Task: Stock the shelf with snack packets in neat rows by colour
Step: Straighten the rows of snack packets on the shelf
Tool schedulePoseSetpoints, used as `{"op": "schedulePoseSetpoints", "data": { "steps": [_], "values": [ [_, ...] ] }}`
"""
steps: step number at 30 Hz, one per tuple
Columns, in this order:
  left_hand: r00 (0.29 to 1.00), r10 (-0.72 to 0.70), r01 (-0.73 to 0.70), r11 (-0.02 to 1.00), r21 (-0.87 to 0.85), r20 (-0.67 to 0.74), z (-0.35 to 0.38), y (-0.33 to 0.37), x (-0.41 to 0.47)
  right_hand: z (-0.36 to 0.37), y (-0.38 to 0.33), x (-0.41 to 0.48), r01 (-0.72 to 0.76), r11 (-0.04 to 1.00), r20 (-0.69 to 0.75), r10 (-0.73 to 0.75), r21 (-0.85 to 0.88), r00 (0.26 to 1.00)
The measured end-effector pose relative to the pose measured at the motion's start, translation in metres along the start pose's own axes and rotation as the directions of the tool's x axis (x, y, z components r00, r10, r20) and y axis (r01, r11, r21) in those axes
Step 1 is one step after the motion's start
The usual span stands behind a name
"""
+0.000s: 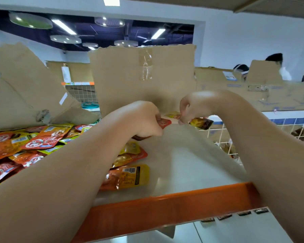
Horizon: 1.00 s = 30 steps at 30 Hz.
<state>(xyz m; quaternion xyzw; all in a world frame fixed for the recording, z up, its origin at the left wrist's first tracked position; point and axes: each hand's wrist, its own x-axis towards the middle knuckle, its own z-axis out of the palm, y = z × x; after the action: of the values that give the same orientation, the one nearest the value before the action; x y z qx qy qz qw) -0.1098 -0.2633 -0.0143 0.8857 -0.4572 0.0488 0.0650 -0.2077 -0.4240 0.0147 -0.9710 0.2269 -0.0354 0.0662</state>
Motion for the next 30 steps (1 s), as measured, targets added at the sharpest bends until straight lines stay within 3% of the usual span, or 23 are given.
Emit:
{"op": "schedulePoseSetpoints", "data": {
  "steps": [7, 14, 20, 30],
  "values": [
    [0.983, 0.064, -0.098, 0.976, -0.195, -0.172, -0.019, 0.071, -0.007, -0.019, 0.107, -0.082, 0.014, 0.970, -0.240, 0.046, 0.244, 0.970],
    [0.942, 0.182, -0.294, 0.855, -0.427, -0.282, 0.012, 0.241, -0.002, -0.006, 0.260, -0.200, -0.055, 0.932, -0.371, 0.196, 0.358, 0.908],
    [0.900, 0.178, -0.381, 0.766, -0.517, -0.399, 0.079, 0.382, 0.001, 0.027, 0.384, -0.290, -0.176, 0.895, -0.396, 0.348, 0.410, 0.850],
    [0.940, 0.119, -0.314, 0.666, -0.676, -0.320, 0.217, 0.501, 0.009, 0.093, 0.503, -0.355, -0.359, 0.819, -0.302, 0.516, 0.446, 0.801]
  ]
}}
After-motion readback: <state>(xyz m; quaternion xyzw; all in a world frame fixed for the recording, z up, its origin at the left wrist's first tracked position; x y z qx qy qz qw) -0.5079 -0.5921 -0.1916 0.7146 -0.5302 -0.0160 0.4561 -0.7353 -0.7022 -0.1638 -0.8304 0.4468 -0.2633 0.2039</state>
